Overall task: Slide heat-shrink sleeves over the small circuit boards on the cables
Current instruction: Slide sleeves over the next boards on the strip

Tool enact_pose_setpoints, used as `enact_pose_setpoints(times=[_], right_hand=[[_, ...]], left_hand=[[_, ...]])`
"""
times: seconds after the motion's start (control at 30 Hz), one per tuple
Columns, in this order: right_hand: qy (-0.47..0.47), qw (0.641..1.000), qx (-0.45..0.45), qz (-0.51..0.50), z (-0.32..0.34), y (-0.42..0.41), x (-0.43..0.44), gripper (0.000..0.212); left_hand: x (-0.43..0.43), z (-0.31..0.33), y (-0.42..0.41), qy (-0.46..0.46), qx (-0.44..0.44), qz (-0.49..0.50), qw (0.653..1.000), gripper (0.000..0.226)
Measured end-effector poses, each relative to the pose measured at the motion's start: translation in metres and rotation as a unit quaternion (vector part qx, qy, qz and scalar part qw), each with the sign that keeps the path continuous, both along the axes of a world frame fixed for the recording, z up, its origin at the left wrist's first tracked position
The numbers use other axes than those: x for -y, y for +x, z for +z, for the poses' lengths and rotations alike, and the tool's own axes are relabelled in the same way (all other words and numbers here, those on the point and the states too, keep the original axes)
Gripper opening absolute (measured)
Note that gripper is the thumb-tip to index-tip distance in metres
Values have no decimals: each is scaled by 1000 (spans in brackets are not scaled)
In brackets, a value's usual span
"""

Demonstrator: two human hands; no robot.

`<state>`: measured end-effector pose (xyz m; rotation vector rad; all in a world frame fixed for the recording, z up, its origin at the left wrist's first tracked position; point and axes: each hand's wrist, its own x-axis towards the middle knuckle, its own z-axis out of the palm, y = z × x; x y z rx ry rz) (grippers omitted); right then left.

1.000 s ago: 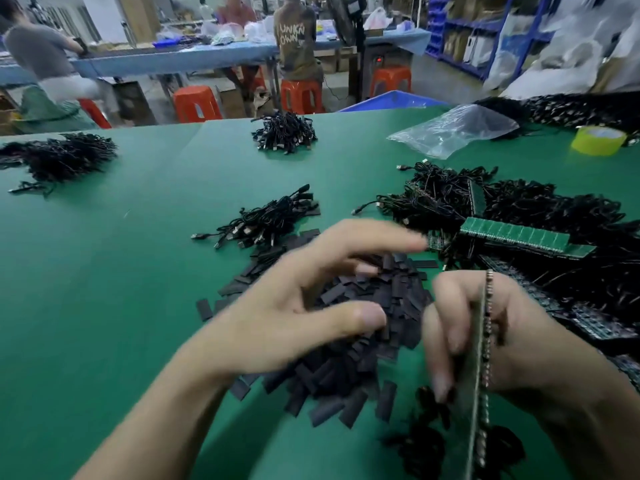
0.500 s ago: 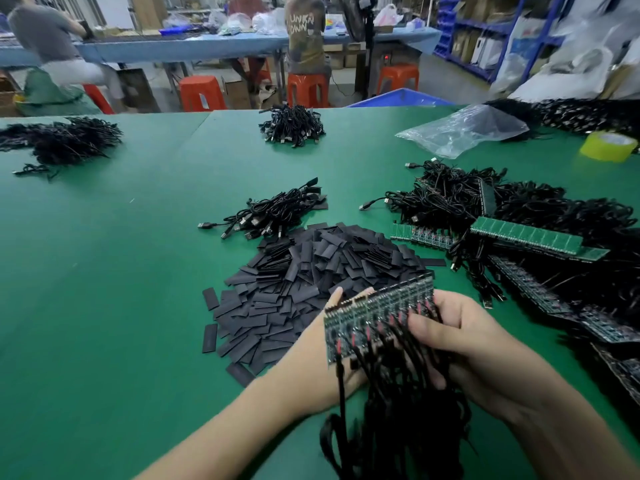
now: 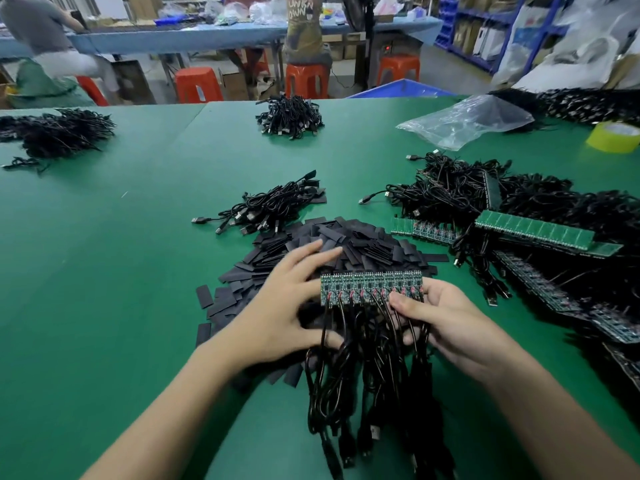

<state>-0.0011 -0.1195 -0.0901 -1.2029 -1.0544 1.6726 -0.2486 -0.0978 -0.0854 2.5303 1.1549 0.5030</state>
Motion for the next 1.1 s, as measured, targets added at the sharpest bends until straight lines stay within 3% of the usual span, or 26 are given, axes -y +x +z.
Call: enact_pose_setpoints(times=[0.07,0.13,0.23,0.33,0.43,0.5,0.57,0.6,0.67,0.83,0.93,1.1], right_hand=[[5,1000,2,9,-3,0,-2,42],[20,999,18,20,-5,-2,-4,43],[46,998,32,26,-6,-2,-7,36],[54,996,43,49,-6,2,-8,31],[77,990,99,62,3,9,-9,40],[176,962,207,30,15,16,-14,42],[299,888,349,17,32,14,-18,42],[344,848,402,36,38,8,-19,44],[366,807,452,104,44,-7,-21,45],[323,802,478,154,43,-23,-31,26],[325,816,448,163,43,-23,-36,15],[328,830,413,180,44,-24,-43,15]], left_hand=[[7,-6,-19,11,93,32,995,47],[13,-6,-18,-47,193,80,977,22],[24,-7,-13,-199,321,101,921,31],[40,-9,-7,-244,398,109,878,28],[47,-18,3,-279,462,141,830,22],[47,-23,5,-280,477,145,820,19],[45,-23,7,-267,469,137,831,19],[42,-20,7,-263,462,131,837,18],[34,-12,8,-263,451,114,846,13],[13,0,11,-266,413,108,864,16],[12,-8,16,-262,439,134,849,12],[12,-14,17,-260,476,131,830,10]])
